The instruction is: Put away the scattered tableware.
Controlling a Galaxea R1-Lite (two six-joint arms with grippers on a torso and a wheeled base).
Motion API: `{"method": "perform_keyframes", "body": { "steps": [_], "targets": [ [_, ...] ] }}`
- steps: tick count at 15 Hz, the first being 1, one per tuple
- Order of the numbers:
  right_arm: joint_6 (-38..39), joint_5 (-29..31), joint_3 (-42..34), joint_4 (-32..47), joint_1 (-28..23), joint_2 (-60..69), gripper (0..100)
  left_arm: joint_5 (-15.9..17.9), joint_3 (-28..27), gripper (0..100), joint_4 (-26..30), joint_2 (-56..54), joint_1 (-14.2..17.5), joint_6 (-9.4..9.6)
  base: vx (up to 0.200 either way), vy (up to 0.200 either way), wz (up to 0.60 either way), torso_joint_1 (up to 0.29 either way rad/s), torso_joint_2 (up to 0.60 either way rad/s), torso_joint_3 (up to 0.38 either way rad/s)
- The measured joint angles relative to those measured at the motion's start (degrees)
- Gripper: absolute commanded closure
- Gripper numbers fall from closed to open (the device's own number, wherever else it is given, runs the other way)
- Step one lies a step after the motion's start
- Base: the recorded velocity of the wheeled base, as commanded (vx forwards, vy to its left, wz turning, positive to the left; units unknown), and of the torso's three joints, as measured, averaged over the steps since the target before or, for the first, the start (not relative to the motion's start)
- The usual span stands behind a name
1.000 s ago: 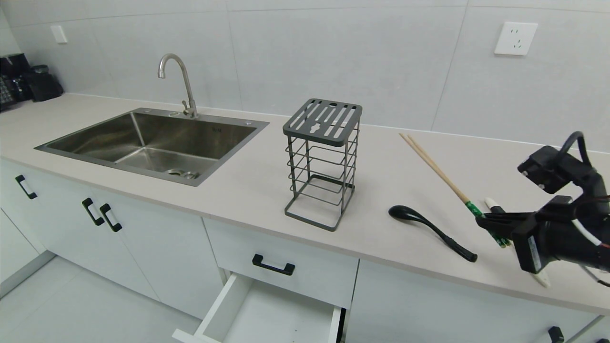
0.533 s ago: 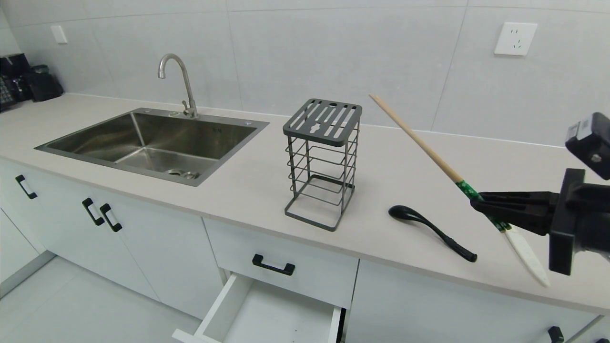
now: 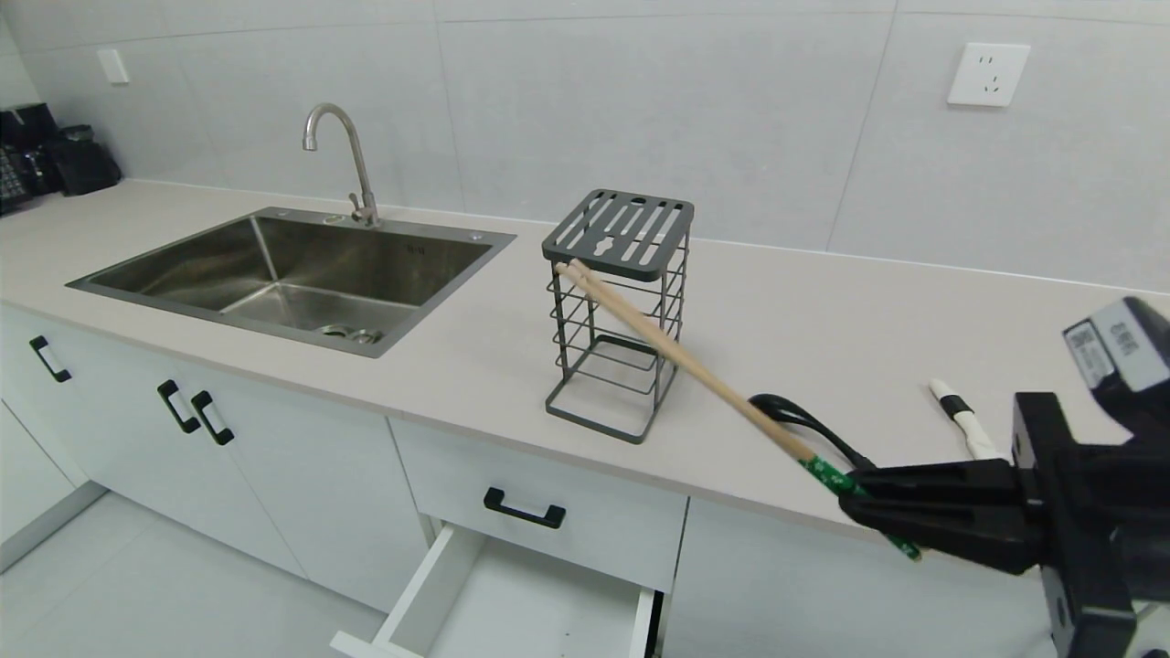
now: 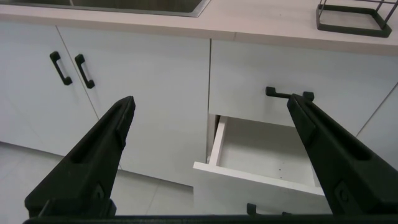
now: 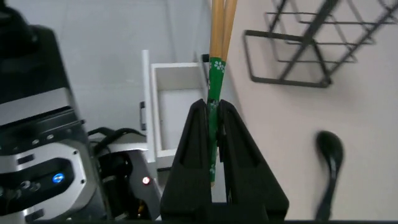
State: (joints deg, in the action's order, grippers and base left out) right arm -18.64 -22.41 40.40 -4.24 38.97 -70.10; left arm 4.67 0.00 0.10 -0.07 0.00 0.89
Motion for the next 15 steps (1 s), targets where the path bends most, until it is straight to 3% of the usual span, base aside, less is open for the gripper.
{"method": "perform_keyframes", "body": {
  "steps": [4, 7, 10, 15],
  "targets": [
    [2.2, 2.8, -0.2, -6.4, 9.9, -8.4, 100, 0.0, 0.0, 0, 0.0, 0.0, 0.0, 0.00, 0.000, 0.000, 0.00, 0.000, 0.00, 0.000],
    [16.7, 5.5, -0.3, -12.6, 17.3, -13.9, 100, 0.0, 0.0, 0, 0.0, 0.0, 0.0, 0.00, 0.000, 0.000, 0.00, 0.000, 0.00, 0.000],
    [21.3, 5.6, -0.1, -19.3, 19.8, -18.3, 100, 0.0, 0.0, 0, 0.0, 0.0, 0.0, 0.00, 0.000, 0.000, 0.00, 0.000, 0.00, 0.000],
    [20.8, 5.7, 1.5, -19.9, 20.2, -22.1, 100, 0.0, 0.0, 0, 0.0, 0.0, 0.0, 0.00, 0.000, 0.000, 0.00, 0.000, 0.00, 0.000]
  ]
}}
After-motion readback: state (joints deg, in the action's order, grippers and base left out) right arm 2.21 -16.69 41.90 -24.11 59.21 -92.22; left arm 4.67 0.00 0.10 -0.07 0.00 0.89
